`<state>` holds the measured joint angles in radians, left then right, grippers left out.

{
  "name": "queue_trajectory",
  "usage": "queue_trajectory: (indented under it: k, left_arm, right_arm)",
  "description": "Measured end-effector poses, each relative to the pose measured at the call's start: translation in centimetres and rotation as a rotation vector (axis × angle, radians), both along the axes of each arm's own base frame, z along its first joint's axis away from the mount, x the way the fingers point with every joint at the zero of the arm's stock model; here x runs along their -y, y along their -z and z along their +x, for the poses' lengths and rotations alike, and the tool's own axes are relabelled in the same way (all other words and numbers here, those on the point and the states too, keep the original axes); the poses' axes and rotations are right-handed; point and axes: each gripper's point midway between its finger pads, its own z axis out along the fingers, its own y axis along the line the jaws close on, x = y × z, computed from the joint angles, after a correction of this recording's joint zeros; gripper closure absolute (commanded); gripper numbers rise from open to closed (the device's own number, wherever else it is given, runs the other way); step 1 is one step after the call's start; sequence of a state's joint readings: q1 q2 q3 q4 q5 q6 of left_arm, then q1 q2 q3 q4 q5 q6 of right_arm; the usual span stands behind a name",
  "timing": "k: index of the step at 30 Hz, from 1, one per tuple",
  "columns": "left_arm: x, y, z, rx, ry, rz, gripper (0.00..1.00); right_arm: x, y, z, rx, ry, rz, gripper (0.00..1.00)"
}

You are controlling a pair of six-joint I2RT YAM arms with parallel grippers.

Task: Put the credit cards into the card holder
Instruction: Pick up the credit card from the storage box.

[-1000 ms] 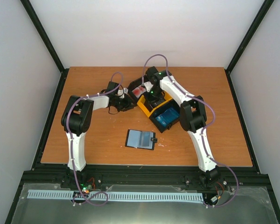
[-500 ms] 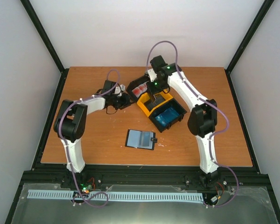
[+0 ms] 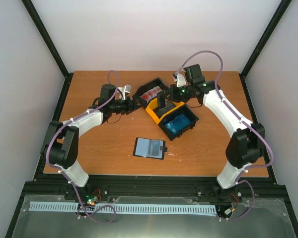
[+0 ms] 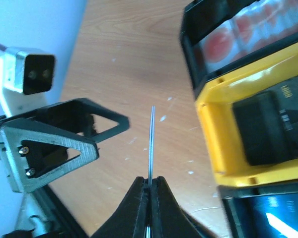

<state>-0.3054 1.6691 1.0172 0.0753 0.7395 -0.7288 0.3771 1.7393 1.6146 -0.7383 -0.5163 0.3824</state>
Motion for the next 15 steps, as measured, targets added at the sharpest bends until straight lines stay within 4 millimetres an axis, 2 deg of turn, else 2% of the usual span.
queue_trajectory:
  k: [4, 9, 12, 15]
  left_arm:
    - [1.3, -2.2, -0.8, 0.019, 0.073, -0.085, 0.16]
    - [3.3, -5.0, -1.2, 0.019, 0.154, -0.177, 0.17]
    - [4.7, -6.3, -1.0, 0.013, 0.207, -0.223, 0.26]
    - [5.6, -6.6, -1.4, -0.021, 0.248, -0.257, 0.43]
  right_arm:
    - [-0.8, -0.9, -1.5, -0.030, 0.008, 0.128, 0.97]
    - [-1.6, -1.5, -2.1, -0.058, 0.003, 0.234, 0.97]
    - [-2.1, -1.9, -2.5, -0.072, -0.007, 0.286, 0.97]
    - [-2.4, -2.6, -2.7, -0.075, -0.019, 0.325, 0.97]
